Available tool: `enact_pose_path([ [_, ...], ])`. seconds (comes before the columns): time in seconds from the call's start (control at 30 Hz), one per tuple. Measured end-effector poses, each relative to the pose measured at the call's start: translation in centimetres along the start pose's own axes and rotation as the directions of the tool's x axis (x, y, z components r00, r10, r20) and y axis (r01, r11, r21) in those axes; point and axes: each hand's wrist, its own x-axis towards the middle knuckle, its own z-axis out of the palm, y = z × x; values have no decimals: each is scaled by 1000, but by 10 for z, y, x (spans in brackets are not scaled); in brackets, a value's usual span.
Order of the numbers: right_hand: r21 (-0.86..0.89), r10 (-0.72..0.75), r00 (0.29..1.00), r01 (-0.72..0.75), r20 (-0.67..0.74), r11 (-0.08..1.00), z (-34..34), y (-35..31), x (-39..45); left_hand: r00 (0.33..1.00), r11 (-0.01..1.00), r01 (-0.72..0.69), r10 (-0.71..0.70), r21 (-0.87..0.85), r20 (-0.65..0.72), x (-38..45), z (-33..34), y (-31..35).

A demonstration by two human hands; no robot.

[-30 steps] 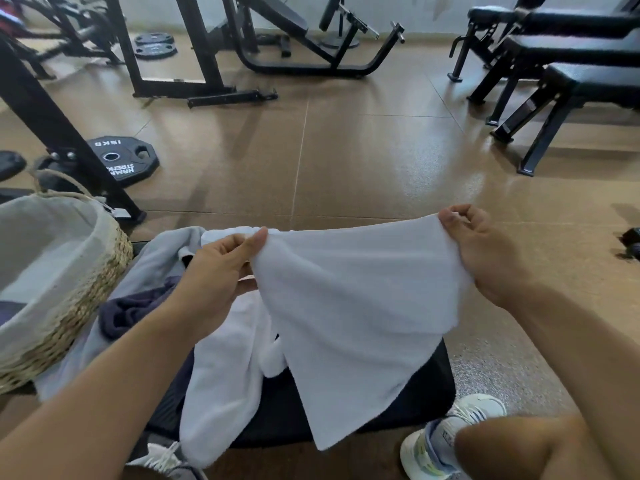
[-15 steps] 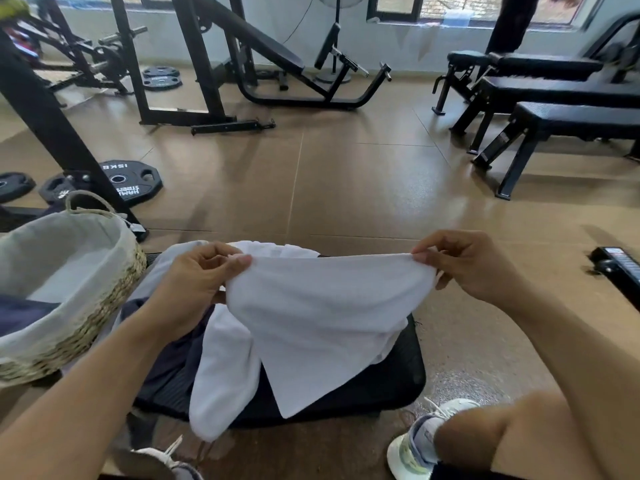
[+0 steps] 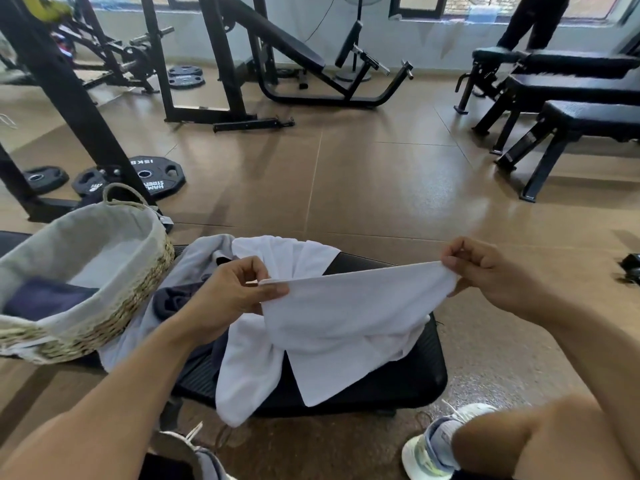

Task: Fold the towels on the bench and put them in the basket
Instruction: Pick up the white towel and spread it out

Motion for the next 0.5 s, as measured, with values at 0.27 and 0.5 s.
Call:
enact_pose_path([
  [0.27, -77, 14, 1000, -16, -18, 997, 2, 23, 3, 999, 994, 48, -47, 98, -15, 9, -5, -5],
  [0.5, 183, 134, 984, -111, -117, 977, 23, 23, 6, 995, 995, 87, -90, 53, 53, 12, -8, -12],
])
